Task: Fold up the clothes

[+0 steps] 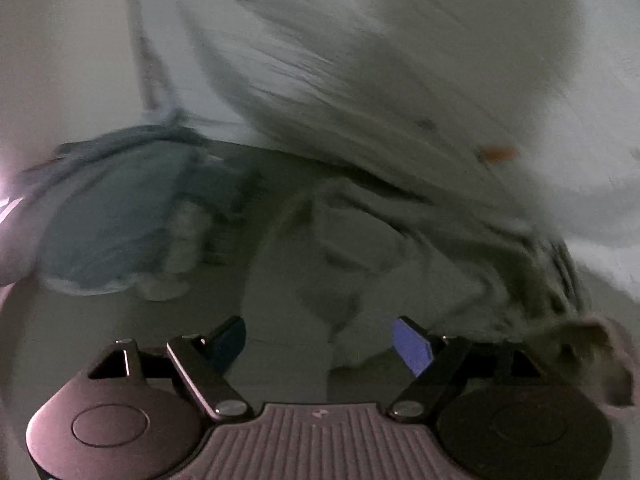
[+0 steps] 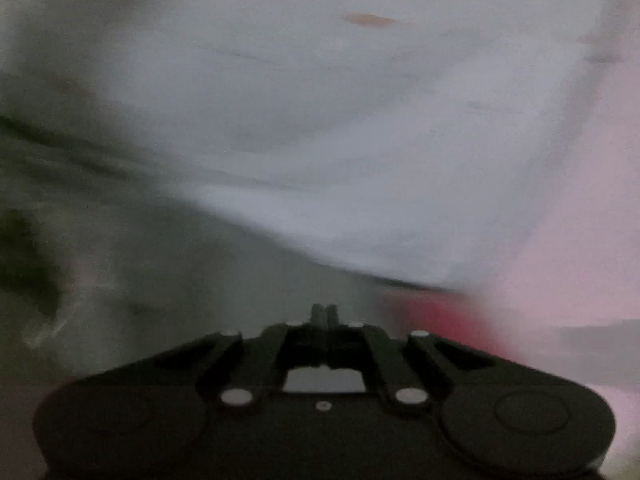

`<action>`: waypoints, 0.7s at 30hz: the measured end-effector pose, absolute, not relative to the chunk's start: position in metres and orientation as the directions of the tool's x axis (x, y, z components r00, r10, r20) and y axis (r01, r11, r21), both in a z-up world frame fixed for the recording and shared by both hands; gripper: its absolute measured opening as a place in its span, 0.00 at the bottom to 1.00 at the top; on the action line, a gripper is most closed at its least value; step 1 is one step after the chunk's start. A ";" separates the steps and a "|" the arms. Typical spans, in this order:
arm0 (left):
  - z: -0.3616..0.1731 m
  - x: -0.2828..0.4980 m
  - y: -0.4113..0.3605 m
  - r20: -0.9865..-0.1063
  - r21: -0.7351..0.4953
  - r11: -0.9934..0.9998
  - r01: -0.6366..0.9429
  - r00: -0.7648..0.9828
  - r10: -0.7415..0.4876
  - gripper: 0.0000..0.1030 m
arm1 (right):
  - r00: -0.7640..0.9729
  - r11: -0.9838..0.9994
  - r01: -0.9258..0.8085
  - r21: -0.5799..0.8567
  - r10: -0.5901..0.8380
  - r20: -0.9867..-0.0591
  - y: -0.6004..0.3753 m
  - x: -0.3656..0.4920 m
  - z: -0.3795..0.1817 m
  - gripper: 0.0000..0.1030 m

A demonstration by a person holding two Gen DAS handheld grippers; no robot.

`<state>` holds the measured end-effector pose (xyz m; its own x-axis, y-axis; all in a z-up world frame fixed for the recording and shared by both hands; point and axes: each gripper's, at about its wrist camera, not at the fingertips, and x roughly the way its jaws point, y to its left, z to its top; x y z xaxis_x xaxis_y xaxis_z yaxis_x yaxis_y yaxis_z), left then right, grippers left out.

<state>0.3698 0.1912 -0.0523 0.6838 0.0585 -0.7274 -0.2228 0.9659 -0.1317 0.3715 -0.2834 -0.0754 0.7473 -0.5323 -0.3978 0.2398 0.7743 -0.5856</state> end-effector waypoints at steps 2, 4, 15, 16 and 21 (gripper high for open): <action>-0.062 0.383 0.169 -0.742 -0.087 0.987 -0.137 0.670 0.027 0.80 | 0.636 0.683 0.376 -0.626 -0.682 -0.362 -0.326 0.369 -0.065 0.02; -0.074 0.396 0.145 -0.745 -0.028 0.999 -0.029 0.667 -0.002 0.82 | 0.645 0.729 0.417 -0.543 -0.658 -0.388 -0.336 0.357 -0.058 0.11; -0.159 0.478 0.114 -0.853 0.224 0.952 0.211 0.515 0.087 0.83 | 0.724 0.738 -0.294 -0.607 -0.243 -0.646 -0.105 0.417 -0.228 0.60; -0.168 0.482 0.113 -0.865 0.240 0.941 0.238 0.492 0.097 0.83 | 0.733 0.711 -0.340 -0.616 -0.210 -0.647 -0.086 0.428 -0.240 0.62; -0.178 0.489 0.121 -0.853 0.233 0.934 0.271 0.518 0.062 0.94 | 0.763 0.597 -0.410 -0.690 -0.190 -0.618 -0.050 0.471 -0.273 0.86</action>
<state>0.4886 0.1214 -0.1784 0.5185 0.0623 -0.8528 0.2706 0.9341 0.2328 0.4714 -0.0503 -0.2731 0.7630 -0.1904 -0.6177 -0.4096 0.5969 -0.6899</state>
